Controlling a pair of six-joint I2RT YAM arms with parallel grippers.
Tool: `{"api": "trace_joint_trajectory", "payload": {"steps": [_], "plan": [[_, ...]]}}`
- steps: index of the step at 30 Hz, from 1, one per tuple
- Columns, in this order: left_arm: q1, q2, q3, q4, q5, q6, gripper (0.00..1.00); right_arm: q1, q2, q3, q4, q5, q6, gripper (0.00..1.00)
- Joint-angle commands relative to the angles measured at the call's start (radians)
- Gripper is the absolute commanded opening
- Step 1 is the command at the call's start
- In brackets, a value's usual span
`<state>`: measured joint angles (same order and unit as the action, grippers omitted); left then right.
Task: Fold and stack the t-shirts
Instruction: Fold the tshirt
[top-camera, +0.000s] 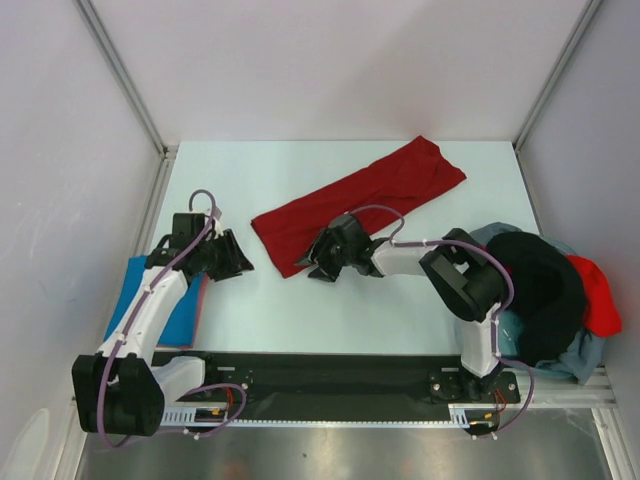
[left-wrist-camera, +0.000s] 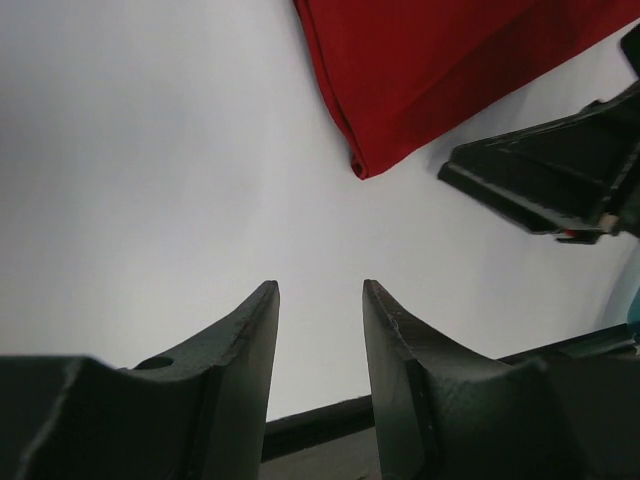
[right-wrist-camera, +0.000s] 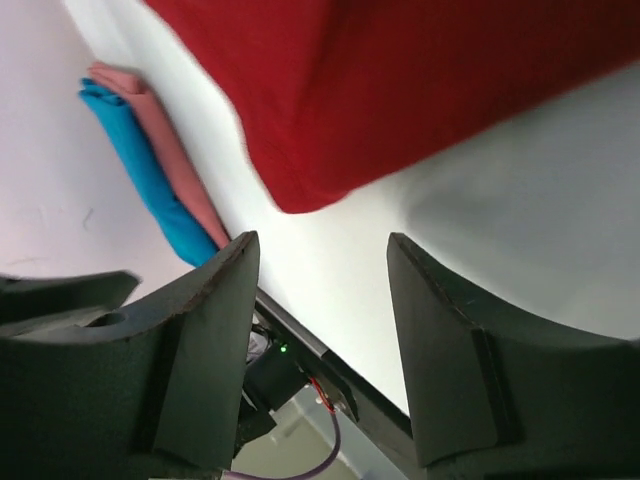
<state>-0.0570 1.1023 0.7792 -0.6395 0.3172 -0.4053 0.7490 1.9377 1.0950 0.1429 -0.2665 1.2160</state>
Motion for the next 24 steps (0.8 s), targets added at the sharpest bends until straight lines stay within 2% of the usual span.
{"api": "trace_joint_trajectory", "payload": {"steps": [1, 6, 17, 19, 21, 22, 24], "plan": [[-0.006, -0.032, -0.006, 0.006, -0.015, -0.024, 0.45, 0.039, 0.043, 0.011, 0.006, 0.078, 0.145, 0.58], [-0.006, -0.03, 0.014, 0.004, -0.03, -0.012, 0.45, 0.093, 0.055, 0.062, -0.095, 0.179, 0.168, 0.57], [0.002, -0.012, 0.045, -0.003, -0.055, 0.025, 0.46, 0.09, 0.176, 0.18, -0.224, 0.21, 0.178, 0.46], [0.005, -0.007, 0.051, -0.006, -0.053, 0.031, 0.47, 0.087, 0.19, 0.2, -0.249, 0.19, 0.171, 0.38], [0.009, 0.001, 0.064, -0.011, -0.063, 0.045, 0.47, 0.087, 0.196, 0.206, -0.285, 0.181, 0.156, 0.24], [0.011, 0.004, 0.072, -0.012, -0.064, 0.048, 0.47, 0.082, 0.196, 0.206, -0.296, 0.178, 0.146, 0.12], [0.017, 0.014, 0.081, -0.017, -0.066, 0.057, 0.47, 0.075, 0.191, 0.2, -0.319, 0.149, 0.108, 0.0]]}}
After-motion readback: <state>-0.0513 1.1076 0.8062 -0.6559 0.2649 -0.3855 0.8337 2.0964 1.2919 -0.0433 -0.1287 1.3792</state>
